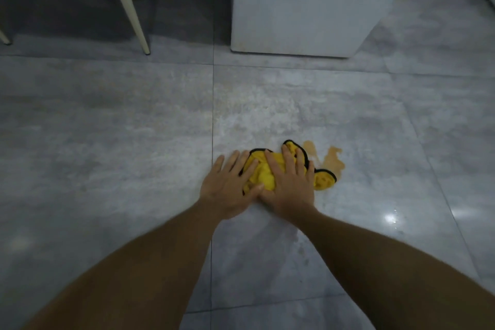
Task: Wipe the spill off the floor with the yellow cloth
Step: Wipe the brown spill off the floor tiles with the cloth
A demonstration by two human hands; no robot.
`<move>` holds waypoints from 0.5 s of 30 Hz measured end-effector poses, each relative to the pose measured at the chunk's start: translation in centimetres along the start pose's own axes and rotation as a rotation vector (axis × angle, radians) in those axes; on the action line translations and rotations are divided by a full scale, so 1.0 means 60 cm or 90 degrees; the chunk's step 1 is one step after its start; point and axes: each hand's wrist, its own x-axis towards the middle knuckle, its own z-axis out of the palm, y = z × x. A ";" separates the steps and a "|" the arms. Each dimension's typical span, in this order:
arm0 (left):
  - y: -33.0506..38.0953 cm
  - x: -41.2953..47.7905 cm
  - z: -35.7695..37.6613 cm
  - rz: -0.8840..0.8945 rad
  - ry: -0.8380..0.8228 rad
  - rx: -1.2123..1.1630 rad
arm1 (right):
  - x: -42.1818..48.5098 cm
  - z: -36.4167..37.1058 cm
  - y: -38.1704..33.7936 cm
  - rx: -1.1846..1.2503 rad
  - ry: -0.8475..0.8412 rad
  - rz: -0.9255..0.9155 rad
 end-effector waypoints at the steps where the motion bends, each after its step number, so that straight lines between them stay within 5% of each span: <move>1: 0.013 -0.011 0.009 0.024 0.001 0.007 | -0.028 0.004 0.015 -0.003 0.009 0.003; 7: 0.102 -0.045 0.049 0.096 0.059 0.004 | -0.127 0.016 0.089 -0.014 0.028 0.013; 15: 0.122 0.071 0.000 0.048 0.023 0.016 | -0.012 -0.013 0.136 -0.021 0.029 0.067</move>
